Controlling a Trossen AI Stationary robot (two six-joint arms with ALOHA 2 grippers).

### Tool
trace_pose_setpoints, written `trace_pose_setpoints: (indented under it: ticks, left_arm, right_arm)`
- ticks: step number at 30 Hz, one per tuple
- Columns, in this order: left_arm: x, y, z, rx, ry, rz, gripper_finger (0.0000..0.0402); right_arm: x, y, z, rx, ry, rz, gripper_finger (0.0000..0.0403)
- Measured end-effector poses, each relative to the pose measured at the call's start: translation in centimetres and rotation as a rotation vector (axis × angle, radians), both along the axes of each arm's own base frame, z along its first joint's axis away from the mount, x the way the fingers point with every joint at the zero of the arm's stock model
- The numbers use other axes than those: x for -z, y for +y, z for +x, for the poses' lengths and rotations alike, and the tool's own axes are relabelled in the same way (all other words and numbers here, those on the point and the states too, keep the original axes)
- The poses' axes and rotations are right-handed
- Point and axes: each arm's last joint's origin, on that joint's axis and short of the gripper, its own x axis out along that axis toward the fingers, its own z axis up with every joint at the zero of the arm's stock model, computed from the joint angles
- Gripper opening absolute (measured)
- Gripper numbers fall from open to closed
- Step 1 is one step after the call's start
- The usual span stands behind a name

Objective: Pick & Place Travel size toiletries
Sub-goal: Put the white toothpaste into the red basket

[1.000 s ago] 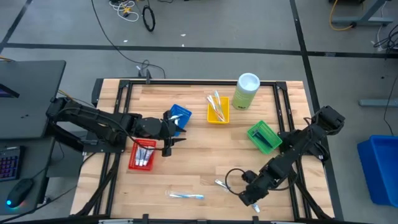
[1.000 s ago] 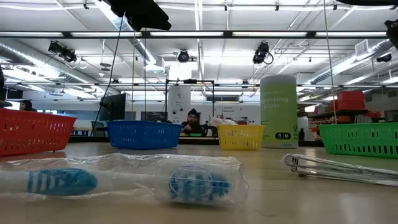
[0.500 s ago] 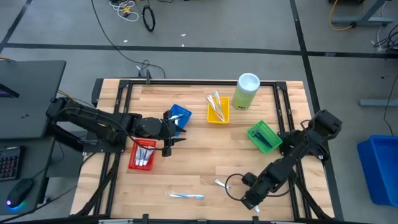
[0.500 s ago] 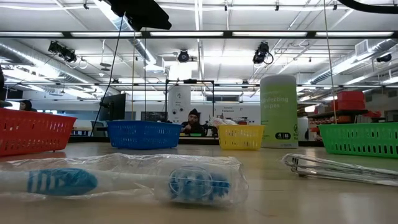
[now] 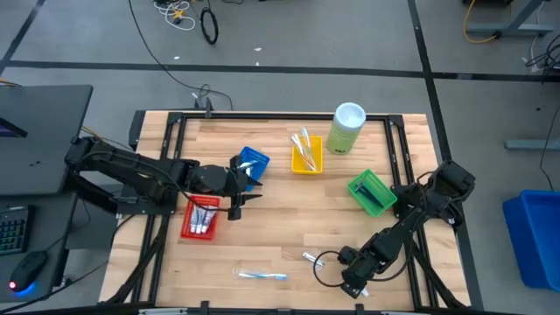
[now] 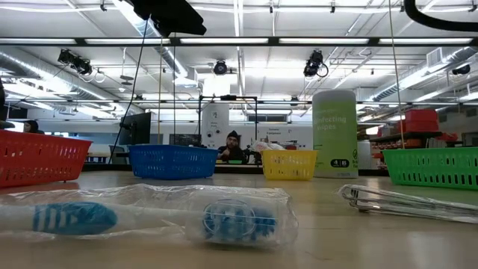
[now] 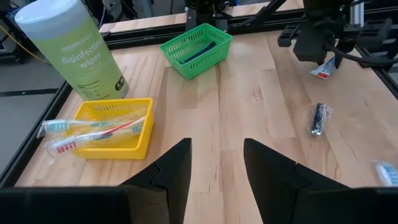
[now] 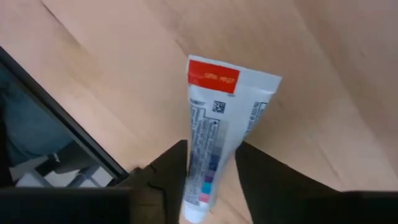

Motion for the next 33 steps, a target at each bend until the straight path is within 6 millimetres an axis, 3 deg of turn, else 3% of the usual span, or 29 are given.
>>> trace_pose_setpoints:
  ticks: [6, 10, 17, 23, 29, 33]
  left_arm:
    - [0.0, 0.0, 0.0, -0.002, -0.001, -0.006, 0.0155]
    - [0.0, 0.0, 0.0, -0.007, -0.002, -0.013, 0.0155]
    - [-0.2, 0.0, 0.1, -0.011, -0.029, -0.029, 0.0155]
    - [0.1, -0.2, 0.4, 0.017, -0.014, -0.034, 0.0155]
    - [2.5, -0.9, 2.2, 0.12, 0.079, 0.017, 0.0155]
    - [4.2, -1.5, 3.9, 0.17, 0.082, 0.101, 0.0155]
  right_arm:
    - [0.0, -0.7, 0.6, -0.019, 0.004, 0.018, 0.0084]
    - [-0.6, -1.6, 1.6, -0.044, -0.072, 0.023, 0.006]
    - [-2.9, -4.2, 3.7, -0.118, -0.281, 0.016, 0.0055]
    - [-5.7, -7.1, 6.5, -0.227, -0.681, -0.159, 0.0055]
    - [-7.6, -10.5, 9.8, -0.248, -0.994, -0.341, 0.0056]
    - [-7.9, -12.5, 10.8, -0.269, -1.038, -0.357, 0.0057]
